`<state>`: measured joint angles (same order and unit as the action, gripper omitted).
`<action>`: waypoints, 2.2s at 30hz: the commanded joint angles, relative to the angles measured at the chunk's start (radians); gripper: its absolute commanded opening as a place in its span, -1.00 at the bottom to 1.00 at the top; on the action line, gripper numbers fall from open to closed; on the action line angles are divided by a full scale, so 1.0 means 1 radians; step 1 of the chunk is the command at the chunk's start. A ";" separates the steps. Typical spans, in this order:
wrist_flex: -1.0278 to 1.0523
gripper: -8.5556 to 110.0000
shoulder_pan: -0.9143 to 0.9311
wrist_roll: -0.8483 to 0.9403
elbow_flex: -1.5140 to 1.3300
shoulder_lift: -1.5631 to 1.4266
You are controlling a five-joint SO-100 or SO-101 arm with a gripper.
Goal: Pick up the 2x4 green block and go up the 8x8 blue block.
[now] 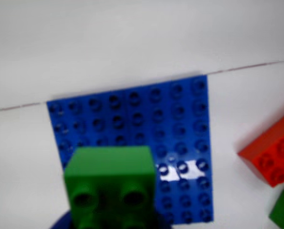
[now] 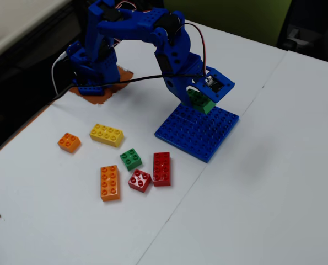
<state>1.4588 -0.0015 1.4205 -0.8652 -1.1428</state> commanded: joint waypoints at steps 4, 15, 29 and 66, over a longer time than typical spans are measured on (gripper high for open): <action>-0.028 -0.85 0.040 0.103 -0.032 -0.020; -0.060 -0.85 0.041 0.118 -0.032 -0.041; -0.057 -0.85 0.029 0.115 -0.104 -0.164; -0.080 -0.85 0.032 0.150 -0.112 -0.155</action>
<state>1.3929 0.0337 1.5647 -0.9817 -1.2471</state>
